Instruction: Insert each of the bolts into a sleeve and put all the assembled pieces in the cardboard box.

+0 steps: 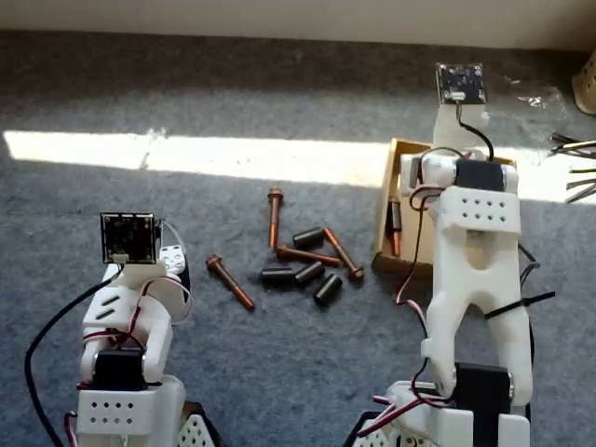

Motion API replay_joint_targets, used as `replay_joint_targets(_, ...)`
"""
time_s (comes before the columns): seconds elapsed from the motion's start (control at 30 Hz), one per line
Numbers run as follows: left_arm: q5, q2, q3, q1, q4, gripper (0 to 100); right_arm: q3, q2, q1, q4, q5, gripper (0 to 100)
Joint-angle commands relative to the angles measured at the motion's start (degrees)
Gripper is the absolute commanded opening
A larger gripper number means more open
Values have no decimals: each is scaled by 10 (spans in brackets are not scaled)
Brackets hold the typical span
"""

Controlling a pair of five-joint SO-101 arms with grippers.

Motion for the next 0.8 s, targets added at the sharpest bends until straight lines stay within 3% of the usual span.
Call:
replay_joint_targets(0.0, -2, -7, -6, -8, -12, 6, -26, -54, -46, 42, -6, 142)
replay_joint_targets(0.63, -3, -7, -5, -9, -12, 6, -26, -150, -211, 197, -4, 141)
replay_joint_targets(0.77, -3, -7, -5, -9, -11, 6, -26, -185, -269, 226, -4, 89)
